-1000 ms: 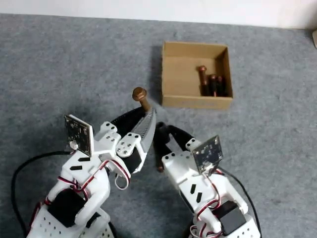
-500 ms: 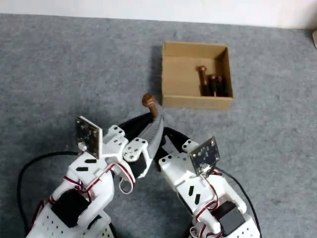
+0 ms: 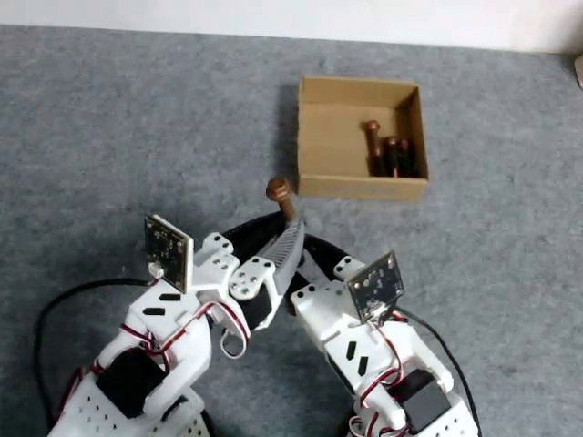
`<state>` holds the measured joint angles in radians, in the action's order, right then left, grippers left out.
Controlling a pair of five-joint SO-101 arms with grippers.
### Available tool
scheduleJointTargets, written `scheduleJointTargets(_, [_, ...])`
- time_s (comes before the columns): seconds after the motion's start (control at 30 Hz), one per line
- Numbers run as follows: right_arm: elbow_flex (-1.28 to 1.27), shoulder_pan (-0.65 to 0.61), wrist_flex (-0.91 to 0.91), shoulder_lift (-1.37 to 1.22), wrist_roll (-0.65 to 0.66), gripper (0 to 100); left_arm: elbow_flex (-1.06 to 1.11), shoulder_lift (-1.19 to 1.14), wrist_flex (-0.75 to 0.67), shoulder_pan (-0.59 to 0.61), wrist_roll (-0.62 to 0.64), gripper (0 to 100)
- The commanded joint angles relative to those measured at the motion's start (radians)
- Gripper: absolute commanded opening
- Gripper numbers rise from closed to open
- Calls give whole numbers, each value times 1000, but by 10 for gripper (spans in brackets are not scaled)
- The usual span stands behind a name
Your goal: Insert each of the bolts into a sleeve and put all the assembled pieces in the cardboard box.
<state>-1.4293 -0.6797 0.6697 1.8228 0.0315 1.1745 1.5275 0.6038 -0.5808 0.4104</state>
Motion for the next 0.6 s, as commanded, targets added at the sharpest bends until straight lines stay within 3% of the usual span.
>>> scheduleJointTargets(0.0, [59,18,-35,16,11,5,-68,1,2,24,-6,5])
scheduleJointTargets(0.57, [59,19,-35,16,11,5,-28,-1,29,87,-5,5])
